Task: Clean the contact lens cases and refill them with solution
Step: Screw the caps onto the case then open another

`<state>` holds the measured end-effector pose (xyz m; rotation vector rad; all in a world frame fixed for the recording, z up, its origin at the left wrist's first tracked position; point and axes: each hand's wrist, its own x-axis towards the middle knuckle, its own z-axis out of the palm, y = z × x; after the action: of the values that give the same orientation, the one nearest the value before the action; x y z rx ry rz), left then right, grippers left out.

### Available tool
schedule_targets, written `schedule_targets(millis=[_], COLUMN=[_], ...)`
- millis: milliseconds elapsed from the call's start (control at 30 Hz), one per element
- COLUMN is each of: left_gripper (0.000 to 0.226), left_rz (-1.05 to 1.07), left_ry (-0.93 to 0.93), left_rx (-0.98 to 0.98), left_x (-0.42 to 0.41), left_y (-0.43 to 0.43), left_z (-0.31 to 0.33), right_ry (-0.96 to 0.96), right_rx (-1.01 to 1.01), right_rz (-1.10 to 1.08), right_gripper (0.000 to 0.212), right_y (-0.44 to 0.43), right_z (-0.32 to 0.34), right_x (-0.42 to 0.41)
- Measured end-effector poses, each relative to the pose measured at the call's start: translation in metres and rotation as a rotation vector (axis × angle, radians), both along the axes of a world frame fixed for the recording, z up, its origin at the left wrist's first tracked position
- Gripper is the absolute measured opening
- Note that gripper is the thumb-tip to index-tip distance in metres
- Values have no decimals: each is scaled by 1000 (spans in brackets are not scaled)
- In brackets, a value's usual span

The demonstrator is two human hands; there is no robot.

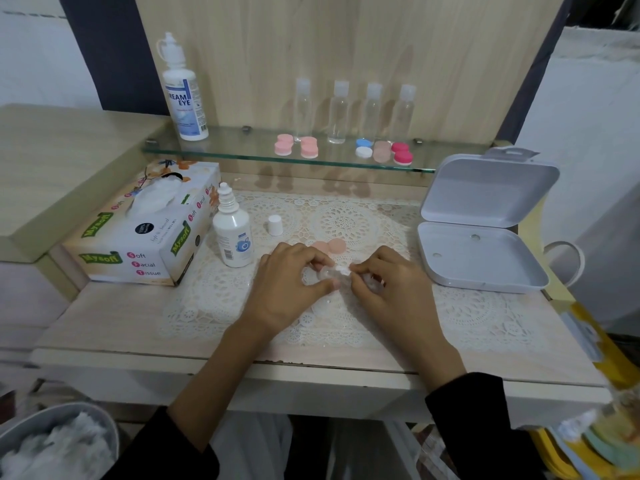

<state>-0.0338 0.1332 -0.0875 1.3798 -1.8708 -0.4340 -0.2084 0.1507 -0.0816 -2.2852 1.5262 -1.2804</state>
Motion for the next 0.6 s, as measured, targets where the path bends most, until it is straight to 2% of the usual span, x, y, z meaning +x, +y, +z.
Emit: schedule_targets(millis=[133, 600], left_gripper=[44, 35], left_rz=[11, 17], left_ry=[-2, -9], left_rx=[11, 3], left_x=[0, 0], left_y=[0, -1], left_z=[0, -1], right_ry=[11, 233], right_rx=[17, 154], right_rz=[-3, -78], right_gripper=[26, 11], right_y=[2, -8], right_z=[2, 10], right_x=[3, 6])
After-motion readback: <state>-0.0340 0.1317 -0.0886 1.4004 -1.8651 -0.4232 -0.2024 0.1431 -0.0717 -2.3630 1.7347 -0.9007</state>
